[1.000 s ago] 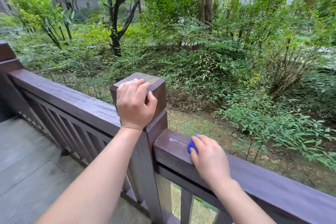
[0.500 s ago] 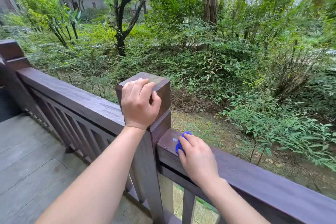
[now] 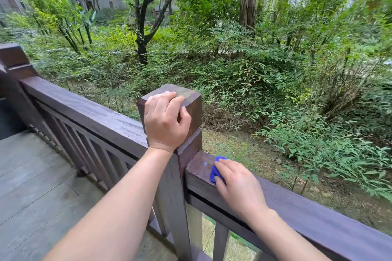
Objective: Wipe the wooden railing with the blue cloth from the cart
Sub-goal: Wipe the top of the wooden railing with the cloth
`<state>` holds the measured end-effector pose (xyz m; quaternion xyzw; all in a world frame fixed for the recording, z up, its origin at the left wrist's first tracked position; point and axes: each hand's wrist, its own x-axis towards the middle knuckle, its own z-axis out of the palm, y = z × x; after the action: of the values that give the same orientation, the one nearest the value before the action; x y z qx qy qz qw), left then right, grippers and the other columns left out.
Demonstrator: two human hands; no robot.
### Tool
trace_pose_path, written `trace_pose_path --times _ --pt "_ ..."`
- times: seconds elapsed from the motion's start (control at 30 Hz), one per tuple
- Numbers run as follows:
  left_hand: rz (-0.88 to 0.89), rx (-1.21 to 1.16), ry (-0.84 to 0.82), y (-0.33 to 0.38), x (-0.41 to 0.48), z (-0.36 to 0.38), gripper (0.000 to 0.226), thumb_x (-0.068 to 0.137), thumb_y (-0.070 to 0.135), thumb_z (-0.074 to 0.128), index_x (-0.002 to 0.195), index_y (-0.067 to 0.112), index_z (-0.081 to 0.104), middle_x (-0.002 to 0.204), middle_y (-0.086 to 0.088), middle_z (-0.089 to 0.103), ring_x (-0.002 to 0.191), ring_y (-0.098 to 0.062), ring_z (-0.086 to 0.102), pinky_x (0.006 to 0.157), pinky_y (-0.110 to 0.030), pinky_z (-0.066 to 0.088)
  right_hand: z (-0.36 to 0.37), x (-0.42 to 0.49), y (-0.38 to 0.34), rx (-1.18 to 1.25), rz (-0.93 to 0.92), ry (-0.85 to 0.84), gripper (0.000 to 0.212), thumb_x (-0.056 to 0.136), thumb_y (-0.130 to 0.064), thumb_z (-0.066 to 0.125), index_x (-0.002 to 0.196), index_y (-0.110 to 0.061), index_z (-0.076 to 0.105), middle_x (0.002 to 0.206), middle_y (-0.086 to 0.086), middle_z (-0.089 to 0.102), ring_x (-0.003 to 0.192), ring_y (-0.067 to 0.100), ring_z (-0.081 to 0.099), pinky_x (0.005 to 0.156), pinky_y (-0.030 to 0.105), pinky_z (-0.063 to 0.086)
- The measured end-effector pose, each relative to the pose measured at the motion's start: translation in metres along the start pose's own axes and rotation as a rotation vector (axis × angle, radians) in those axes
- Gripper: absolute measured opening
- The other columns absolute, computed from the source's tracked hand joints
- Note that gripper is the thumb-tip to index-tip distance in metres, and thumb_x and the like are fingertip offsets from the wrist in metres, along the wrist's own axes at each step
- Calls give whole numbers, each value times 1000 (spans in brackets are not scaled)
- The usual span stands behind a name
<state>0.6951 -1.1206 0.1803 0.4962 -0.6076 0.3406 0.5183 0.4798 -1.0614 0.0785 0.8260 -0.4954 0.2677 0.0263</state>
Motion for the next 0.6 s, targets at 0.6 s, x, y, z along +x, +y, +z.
trace_pose_path --times 0.6 --pt "6 -28 -6 -2 1 1 23 93 21 51 100 12 71 105 -11 71 100 -34 64 94 -46 47 -7 41 -4 385 123 -114 21 86 -24 59 102 -31 71 100 -13 73 95 14 58 84 28 46"
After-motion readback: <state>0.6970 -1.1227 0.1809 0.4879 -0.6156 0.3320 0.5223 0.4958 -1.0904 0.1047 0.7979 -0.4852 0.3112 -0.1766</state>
